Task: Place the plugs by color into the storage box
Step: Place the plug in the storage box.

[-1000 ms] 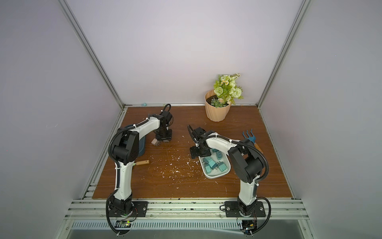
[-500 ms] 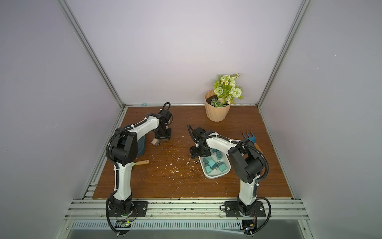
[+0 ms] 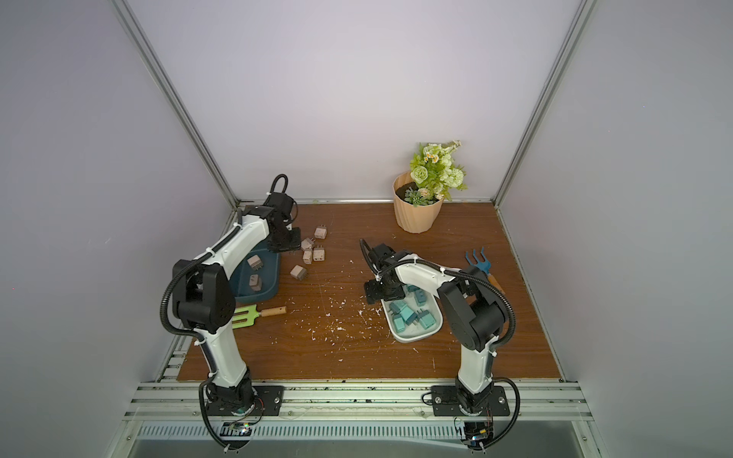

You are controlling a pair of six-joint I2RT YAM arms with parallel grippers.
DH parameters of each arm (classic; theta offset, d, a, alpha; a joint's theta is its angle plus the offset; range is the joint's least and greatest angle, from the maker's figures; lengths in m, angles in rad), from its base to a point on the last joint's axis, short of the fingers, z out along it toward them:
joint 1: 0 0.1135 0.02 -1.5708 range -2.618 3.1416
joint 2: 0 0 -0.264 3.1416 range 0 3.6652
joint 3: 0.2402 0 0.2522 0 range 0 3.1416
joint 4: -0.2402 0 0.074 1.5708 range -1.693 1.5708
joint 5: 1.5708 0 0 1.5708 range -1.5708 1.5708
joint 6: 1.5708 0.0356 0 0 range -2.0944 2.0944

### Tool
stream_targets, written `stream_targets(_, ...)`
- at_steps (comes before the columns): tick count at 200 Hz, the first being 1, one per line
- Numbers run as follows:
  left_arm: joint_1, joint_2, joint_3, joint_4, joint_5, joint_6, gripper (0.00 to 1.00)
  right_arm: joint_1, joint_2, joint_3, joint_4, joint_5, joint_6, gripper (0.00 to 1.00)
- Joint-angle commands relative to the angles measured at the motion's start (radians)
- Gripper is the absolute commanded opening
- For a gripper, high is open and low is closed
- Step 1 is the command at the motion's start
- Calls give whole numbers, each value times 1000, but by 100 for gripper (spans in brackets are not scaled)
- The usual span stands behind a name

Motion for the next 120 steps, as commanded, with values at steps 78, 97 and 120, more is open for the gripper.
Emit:
stream_targets(78, 179, 110, 40, -27, -45, 101, 45, 8, -7, 6, -8, 13, -16, 80)
stream_targets(97, 179, 155, 64, -26, -49, 98, 45, 8, -8, 6, -12, 17, -17, 80)
stream_targets(120, 181, 193, 68, -26, -74, 91, 45, 7, -12, 7, -18, 24, -17, 80)
